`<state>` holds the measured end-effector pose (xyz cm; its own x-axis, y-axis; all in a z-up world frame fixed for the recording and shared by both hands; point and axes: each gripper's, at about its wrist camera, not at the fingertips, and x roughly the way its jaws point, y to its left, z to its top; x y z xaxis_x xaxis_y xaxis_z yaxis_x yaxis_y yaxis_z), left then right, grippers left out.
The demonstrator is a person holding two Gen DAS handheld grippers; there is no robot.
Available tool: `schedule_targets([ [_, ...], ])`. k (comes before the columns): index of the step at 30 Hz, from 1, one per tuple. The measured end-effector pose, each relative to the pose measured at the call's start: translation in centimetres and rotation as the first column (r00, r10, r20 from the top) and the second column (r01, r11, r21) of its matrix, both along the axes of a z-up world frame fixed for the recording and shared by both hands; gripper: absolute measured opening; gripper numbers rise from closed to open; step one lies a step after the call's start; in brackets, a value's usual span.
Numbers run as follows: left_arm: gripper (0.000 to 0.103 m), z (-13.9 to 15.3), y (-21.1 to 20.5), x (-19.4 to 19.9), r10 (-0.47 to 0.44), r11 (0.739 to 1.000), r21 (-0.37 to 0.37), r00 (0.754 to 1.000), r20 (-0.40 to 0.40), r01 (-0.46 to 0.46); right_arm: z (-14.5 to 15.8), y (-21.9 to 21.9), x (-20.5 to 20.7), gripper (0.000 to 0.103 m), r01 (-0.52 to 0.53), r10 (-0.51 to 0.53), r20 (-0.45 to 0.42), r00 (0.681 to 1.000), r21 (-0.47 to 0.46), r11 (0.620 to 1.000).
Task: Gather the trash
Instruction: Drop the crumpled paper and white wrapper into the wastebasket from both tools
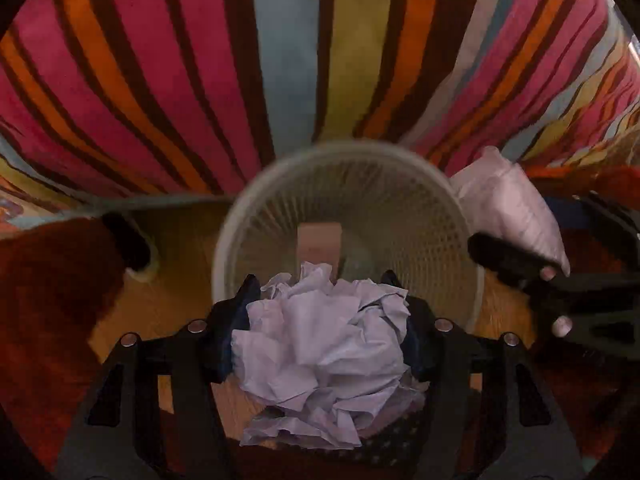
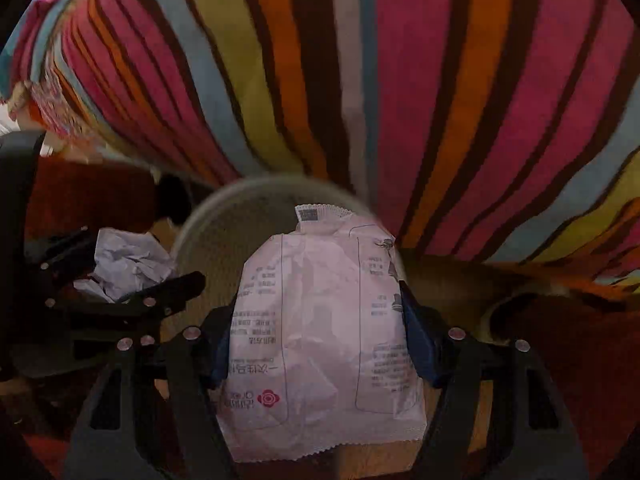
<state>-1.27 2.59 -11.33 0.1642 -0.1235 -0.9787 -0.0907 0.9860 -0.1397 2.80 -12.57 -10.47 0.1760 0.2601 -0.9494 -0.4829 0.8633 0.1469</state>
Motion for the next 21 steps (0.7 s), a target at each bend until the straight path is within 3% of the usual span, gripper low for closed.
schedule_targets([
  [5,0.086,-1.1,0.1,0.4,0.029,0.998,0.059,0.998,-0.059,-0.025,-0.9,0.2,0.9,0.07,0.033,-0.034,-0.03,0.999,-0.034,0.999],
  [12,0.091,-1.2,0.7,-0.6,0.05,0.997,0.059,0.997,-0.057,-0.047,-1.1,-0.8,0.2,0.071,0.043,-0.044,-0.024,0.999,-0.042,0.998],
  [16,0.096,-1.2,1.4,-0.6,0.078,0.996,0.042,0.996,-0.051,-0.075,-0.9,-1.2,0.3,0.089,0.05,-0.051,-0.013,0.999,-0.033,0.998],
  [21,0.096,-1.1,1.5,-0.8,0.083,0.996,0.039,0.996,-0.038,-0.081,-0.3,-0.8,0.2,0.091,0.044,-0.044,0.013,0.999,-0.032,0.999],
])
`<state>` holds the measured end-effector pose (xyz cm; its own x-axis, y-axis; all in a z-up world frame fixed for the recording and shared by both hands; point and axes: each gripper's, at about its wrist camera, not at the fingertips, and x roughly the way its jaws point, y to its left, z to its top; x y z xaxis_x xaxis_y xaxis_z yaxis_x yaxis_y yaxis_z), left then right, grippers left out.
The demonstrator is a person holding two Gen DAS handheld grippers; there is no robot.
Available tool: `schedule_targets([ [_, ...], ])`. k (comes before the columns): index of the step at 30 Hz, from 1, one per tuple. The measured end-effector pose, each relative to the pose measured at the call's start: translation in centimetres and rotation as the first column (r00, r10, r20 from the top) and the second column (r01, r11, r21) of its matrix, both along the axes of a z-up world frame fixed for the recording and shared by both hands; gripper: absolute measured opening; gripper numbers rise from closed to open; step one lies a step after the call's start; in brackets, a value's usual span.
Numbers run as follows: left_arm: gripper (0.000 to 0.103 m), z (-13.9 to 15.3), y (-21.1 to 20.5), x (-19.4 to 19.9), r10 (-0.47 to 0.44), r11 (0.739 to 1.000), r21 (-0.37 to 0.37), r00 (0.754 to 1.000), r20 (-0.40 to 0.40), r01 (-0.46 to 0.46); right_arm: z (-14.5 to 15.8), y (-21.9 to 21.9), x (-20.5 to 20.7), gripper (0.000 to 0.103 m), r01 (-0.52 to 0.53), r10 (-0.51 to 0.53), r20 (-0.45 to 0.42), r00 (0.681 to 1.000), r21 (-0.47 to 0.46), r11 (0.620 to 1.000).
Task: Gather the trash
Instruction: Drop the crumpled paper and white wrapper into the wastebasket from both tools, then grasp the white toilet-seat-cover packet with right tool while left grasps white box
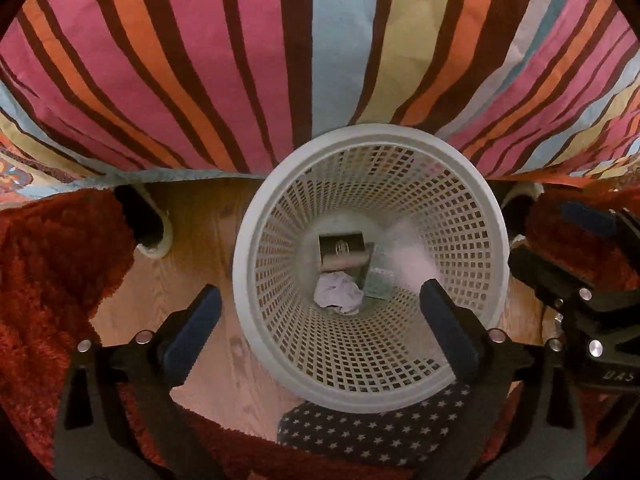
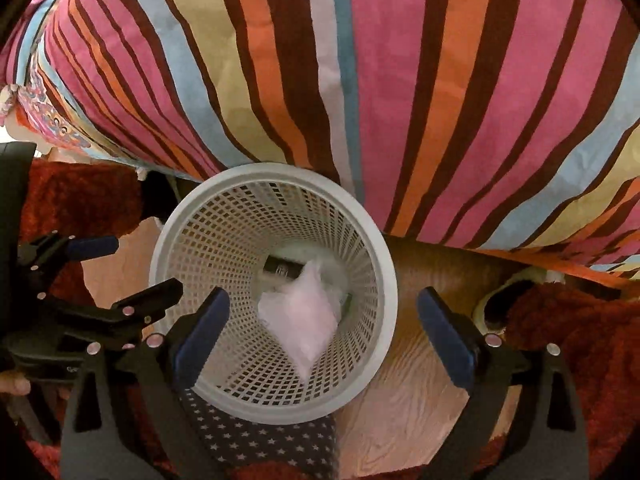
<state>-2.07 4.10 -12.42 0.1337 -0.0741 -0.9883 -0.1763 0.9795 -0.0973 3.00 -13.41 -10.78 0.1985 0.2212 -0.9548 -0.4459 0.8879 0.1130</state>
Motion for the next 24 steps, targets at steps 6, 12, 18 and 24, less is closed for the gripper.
schedule_targets([
  [6,0.096,1.7,0.1,-0.1,0.008,0.999,0.035,0.998,0.069,-0.011,1.7,-0.6,-0.2,0.091,0.02,-0.021,0.04,0.999,0.027,0.999],
  [12,0.096,9.3,1.0,-0.1,-0.021,0.998,0.069,0.967,0.252,0.004,9.0,-2.2,-0.7,0.09,0.005,-0.034,0.214,0.976,0.139,0.99],
  [18,0.096,19.4,3.6,4.5,-0.083,0.985,0.174,0.885,0.458,0.003,19.2,-3.6,3.0,0.09,-0.07,-0.023,0.511,0.859,0.161,0.984],
  [24,0.096,24.8,6.8,17.5,-0.1,0.982,0.19,0.822,0.561,-0.01,23.5,-2.7,15.6,0.09,-0.088,0.042,0.64,0.767,0.04,0.995],
])
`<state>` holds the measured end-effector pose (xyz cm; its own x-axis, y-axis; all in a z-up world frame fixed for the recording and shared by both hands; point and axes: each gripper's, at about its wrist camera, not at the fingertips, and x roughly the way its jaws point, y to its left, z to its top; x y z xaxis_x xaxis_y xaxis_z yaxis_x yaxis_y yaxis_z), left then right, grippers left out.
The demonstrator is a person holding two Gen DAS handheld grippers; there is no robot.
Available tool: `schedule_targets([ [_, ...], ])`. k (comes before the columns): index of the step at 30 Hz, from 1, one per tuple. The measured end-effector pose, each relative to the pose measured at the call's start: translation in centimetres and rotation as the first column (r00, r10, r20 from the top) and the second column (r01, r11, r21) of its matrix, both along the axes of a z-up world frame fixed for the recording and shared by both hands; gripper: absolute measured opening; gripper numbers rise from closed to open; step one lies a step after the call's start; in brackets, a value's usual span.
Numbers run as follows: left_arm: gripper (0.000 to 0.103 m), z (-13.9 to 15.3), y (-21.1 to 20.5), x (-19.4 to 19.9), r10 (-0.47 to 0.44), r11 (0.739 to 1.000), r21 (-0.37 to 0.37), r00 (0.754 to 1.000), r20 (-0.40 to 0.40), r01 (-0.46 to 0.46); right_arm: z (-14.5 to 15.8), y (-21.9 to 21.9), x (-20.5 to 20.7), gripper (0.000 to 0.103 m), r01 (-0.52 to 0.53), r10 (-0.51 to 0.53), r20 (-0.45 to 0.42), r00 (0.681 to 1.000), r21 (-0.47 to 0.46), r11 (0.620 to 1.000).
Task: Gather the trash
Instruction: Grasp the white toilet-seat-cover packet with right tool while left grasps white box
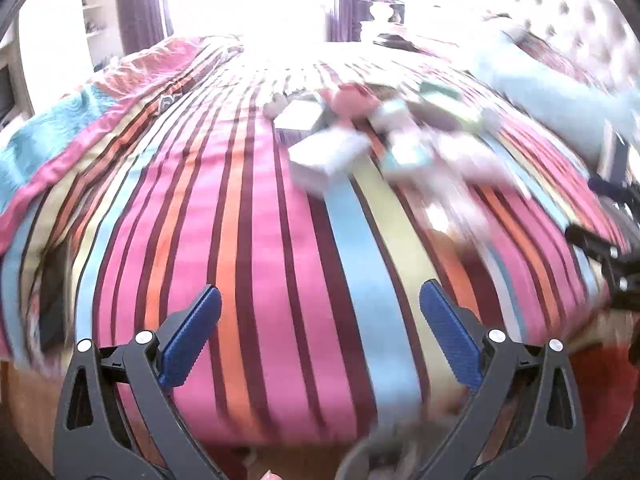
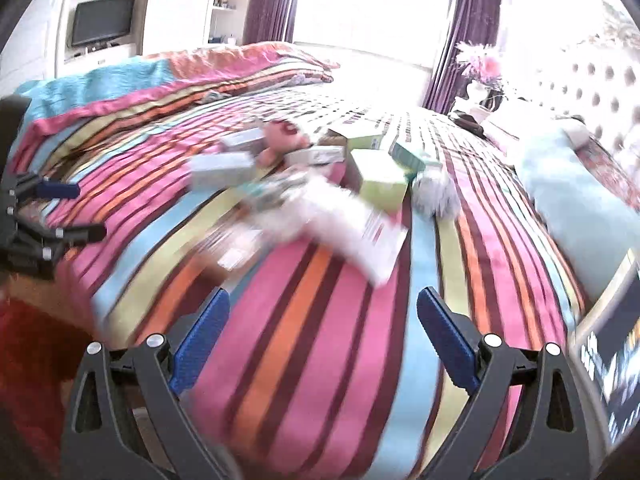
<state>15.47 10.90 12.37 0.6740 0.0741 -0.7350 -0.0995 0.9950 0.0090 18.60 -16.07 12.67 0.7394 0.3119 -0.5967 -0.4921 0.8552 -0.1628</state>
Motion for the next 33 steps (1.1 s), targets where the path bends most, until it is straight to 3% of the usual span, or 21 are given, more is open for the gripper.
schedule_targets([
  [3,0.096,-0.2,1.6,5.8,0.001,0.999,-0.047,0.999,-0.034,-0.003,-0.2,0.5,5.3,0.09,-0.012,0.011,-0.031,0.999,-0.025,1.0],
  [6,0.096,-0.8,2.0,10.0,-0.003,0.999,-0.035,0.998,-0.057,0.001,-1.4,1.9,9.3,0.09,-0.059,0.054,-0.071,0.996,-0.076,0.995],
  [10,0.096,-2.3,1.9,14.2,-0.039,0.999,-0.019,0.992,-0.117,0.037,-2.6,2.8,11.2,0.09,-0.108,0.095,-0.126,0.987,-0.104,0.989],
  [13,0.096,-3.6,2.5,15.5,-0.043,0.999,-0.005,0.989,-0.145,0.043,-3.8,3.7,12.2,0.09,-0.131,0.108,-0.136,0.985,-0.172,0.976],
  [16,0.096,-4.4,2.7,17.0,-0.03,1.0,-0.004,0.986,-0.166,0.029,-4.4,4.0,13.2,0.09,-0.135,0.111,-0.142,0.984,-0.178,0.975],
  [19,0.096,-5.4,2.5,17.8,0.003,1.0,0.014,0.984,-0.176,0.0,-4.5,3.6,14.2,0.087,-0.107,0.083,-0.193,0.978,-0.115,0.988],
  [20,0.096,-5.5,2.4,17.7,0.007,1.0,0.018,0.986,-0.167,-0.004,-4.6,3.7,14.4,0.079,-0.098,0.076,-0.203,0.976,-0.101,0.99],
  [21,0.09,-5.5,2.4,17.6,0.013,1.0,0.015,0.988,-0.154,-0.011,-4.4,3.5,14.1,0.076,-0.088,0.07,-0.213,0.975,-0.077,0.993],
  [22,0.077,-5.4,2.4,17.4,0.008,1.0,0.003,0.99,-0.143,-0.008,-4.3,3.3,13.9,0.074,-0.076,0.059,-0.206,0.977,-0.074,0.994],
  [23,0.057,-5.1,2.3,17.1,0.003,1.0,0.005,0.992,-0.126,-0.002,-4.2,3.1,13.6,0.071,-0.052,0.035,-0.191,0.981,-0.081,0.995],
  [27,0.051,-4.6,2.2,16.1,0.015,1.0,0.008,0.994,-0.11,-0.014,-3.3,1.1,12.0,0.069,0.054,-0.055,-0.167,0.984,-0.013,0.998],
  [33,0.05,-2.2,2.9,11.6,0.043,0.996,-0.072,0.998,-0.049,-0.046,-0.3,-1.7,8.4,0.069,0.106,-0.092,-0.162,0.982,0.08,0.991],
])
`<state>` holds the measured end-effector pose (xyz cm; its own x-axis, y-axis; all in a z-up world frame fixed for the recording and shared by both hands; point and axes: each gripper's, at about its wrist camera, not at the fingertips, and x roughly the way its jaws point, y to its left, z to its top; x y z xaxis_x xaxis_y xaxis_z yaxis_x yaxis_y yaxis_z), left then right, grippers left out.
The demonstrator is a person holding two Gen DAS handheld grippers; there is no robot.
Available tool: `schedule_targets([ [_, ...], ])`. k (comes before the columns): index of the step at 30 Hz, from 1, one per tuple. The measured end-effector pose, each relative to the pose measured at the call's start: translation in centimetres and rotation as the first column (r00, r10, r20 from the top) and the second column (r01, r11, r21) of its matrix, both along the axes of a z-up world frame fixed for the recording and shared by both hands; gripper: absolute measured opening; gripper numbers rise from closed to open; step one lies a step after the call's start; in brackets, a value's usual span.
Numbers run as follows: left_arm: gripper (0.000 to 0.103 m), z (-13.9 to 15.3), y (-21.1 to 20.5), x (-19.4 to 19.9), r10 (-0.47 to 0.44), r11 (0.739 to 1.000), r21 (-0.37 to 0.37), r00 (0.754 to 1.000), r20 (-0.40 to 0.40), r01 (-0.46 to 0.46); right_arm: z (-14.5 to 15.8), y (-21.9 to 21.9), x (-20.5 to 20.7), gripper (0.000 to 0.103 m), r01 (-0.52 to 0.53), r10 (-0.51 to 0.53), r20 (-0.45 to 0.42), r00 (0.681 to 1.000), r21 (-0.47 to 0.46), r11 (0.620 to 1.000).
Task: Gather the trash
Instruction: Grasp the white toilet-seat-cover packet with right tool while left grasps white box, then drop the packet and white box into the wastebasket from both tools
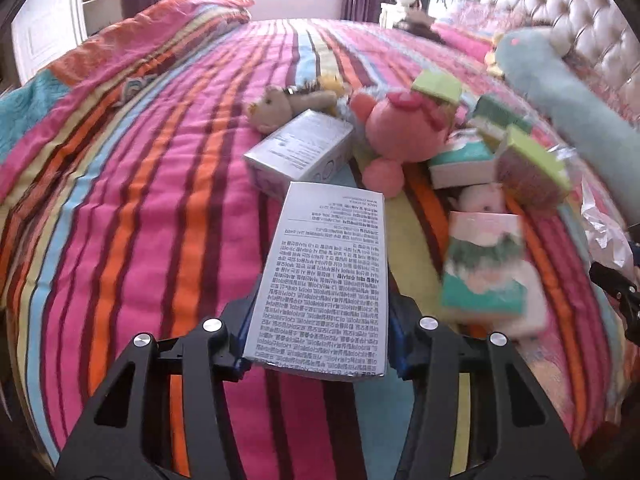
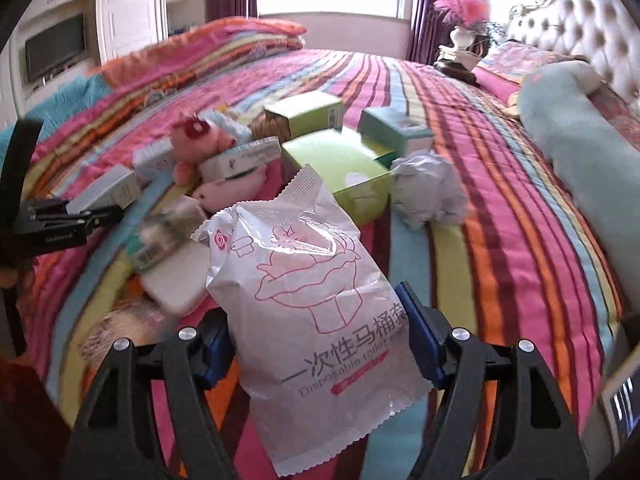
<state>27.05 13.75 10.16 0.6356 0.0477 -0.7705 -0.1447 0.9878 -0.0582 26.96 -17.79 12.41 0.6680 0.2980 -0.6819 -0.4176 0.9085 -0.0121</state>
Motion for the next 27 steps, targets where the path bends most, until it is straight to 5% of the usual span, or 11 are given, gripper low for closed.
schedule_targets([
  [7,0.05,2.6,-2.4,-14.9,-0.083,0.989,-0.112,0.991,0.103,0.095,1.5,-0.9,-13.9,0.069,-0.127,0.122,0.048,0.991,0.098,0.987],
  [9,0.05,1.6,-3.6,-19.8,-0.096,0.986,-0.127,0.992,0.08,0.106,0.2,-0.2,-18.1,0.069,-0.18,0.182,-0.007,0.983,0.118,0.976],
  [13,0.05,-4.0,-7.0,-28.0,-0.127,0.977,-0.181,0.988,-0.09,0.109,-6.3,2.1,-23.7,0.069,-0.22,0.234,-0.214,0.948,0.086,0.972],
  [16,0.05,-11.0,-9.2,-30.1,-0.143,0.972,-0.221,0.946,-0.289,0.08,-13.4,3.2,-24.4,0.069,-0.161,0.154,-0.4,0.903,0.018,0.987],
  [20,0.05,-18.5,-11.1,-29.8,-0.139,0.986,-0.147,0.884,-0.446,0.081,-20.0,4.7,-24.7,0.069,-0.156,0.08,-0.482,0.872,-0.119,0.981],
  [27,0.058,-22.9,-11.9,-29.0,-0.142,0.987,-0.147,0.811,-0.567,0.069,-23.6,6.3,-24.5,0.074,-0.19,0.059,-0.549,0.834,-0.186,0.964],
])
